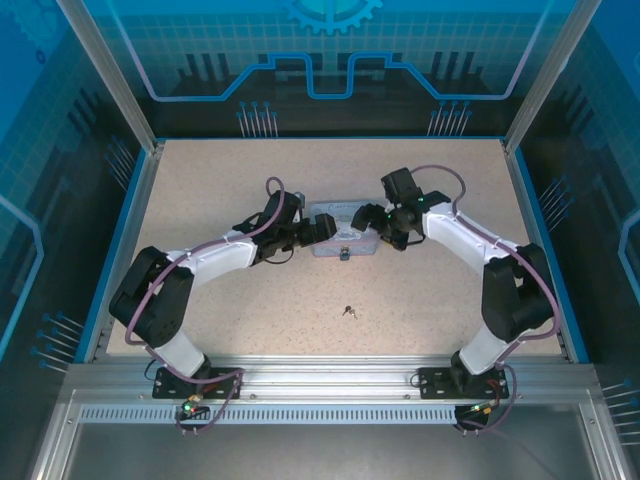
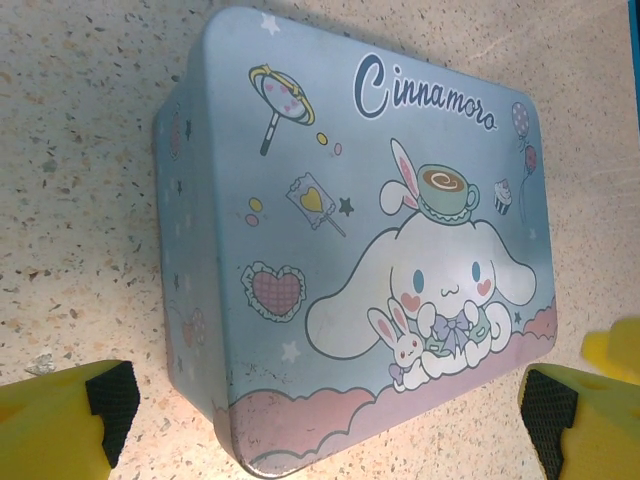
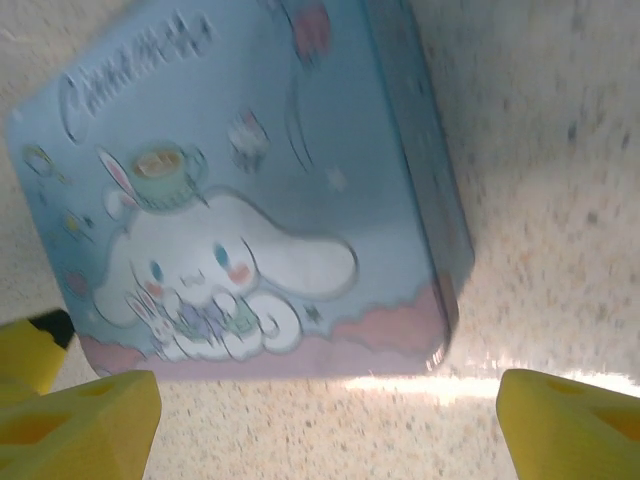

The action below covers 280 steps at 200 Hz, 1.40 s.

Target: Unlock a padlock with a key

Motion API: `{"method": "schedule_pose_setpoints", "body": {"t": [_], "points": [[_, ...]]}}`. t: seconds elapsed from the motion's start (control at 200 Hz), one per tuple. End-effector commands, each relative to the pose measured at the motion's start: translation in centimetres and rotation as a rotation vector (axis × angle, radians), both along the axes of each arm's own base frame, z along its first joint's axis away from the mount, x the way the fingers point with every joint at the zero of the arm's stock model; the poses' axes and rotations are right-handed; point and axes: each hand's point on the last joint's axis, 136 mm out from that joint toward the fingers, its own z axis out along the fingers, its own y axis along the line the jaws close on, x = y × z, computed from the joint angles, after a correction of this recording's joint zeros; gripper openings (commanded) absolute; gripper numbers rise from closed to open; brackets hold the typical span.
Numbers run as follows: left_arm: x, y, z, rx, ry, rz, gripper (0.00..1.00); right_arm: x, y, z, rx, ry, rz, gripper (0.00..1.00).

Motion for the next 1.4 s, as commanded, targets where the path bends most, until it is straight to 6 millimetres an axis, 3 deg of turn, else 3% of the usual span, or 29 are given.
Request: {"method": "schedule_pose_setpoints", "body": {"t": [0.0, 0.19, 0.435, 0.915, 1.396], "points": [[0.7, 0.2, 0.8, 0.018, -0.03, -0.006, 0.99, 2.1, -1.1, -1.0, -0.07, 0.009, 0.013, 0.88], [1.6, 0.0, 1.1, 0.01, -0.045, 0.003, 0.99, 3.1, 0.8, -2.7, -0.02, 0.051, 0.042, 0.86], [2.3, 0.3, 1.3, -0.019, -0.05, 0.022, 0.99, 1.7, 2.6, -2.4, 0.016, 0.043, 0.077, 0.85], [1.9, 0.1, 0.9, -0.059, -0.033, 0.018, 0.99, -0.4, 3.4, -2.8, -0.001, 0.057, 0.09, 0.85], [-0.3, -0.5, 1.1, -0.11, -0.01, -0.002, 0.99, -1.2, 3.5, -2.7, -0.017, 0.059, 0.09, 0.85]]}}
